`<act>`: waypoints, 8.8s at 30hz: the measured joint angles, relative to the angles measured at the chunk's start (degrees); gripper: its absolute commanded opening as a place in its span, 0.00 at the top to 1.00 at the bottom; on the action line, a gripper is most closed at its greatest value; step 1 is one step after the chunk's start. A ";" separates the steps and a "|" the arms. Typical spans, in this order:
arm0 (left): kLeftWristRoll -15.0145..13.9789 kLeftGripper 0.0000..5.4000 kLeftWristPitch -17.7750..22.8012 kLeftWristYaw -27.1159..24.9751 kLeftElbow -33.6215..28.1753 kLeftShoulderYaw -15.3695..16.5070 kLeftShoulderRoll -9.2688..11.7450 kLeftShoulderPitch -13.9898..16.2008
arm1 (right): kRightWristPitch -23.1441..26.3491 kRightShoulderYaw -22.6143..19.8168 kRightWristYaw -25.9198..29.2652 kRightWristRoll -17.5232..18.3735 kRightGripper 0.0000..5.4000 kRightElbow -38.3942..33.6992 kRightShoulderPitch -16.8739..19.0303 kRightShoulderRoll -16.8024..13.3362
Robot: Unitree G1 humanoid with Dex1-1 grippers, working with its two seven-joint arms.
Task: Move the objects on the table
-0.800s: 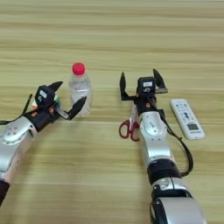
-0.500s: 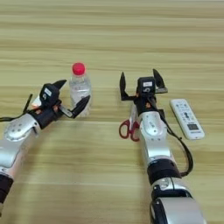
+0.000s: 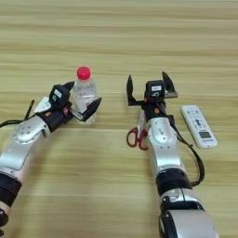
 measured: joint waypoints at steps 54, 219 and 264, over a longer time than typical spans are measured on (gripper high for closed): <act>1.01 0.38 -6.01 0.09 10.69 1.99 -2.42 -6.09 | 0.12 0.19 -0.05 -0.14 0.00 0.00 0.01 0.07; -4.62 0.00 -3.70 3.23 -1.52 9.16 0.32 1.67 | 11.10 0.80 0.18 -2.34 0.41 -16.95 9.85 -0.30; -4.74 0.00 -20.04 11.51 16.84 20.67 5.59 -4.93 | 8.48 -1.96 -1.97 -2.28 0.41 -7.57 8.68 -2.68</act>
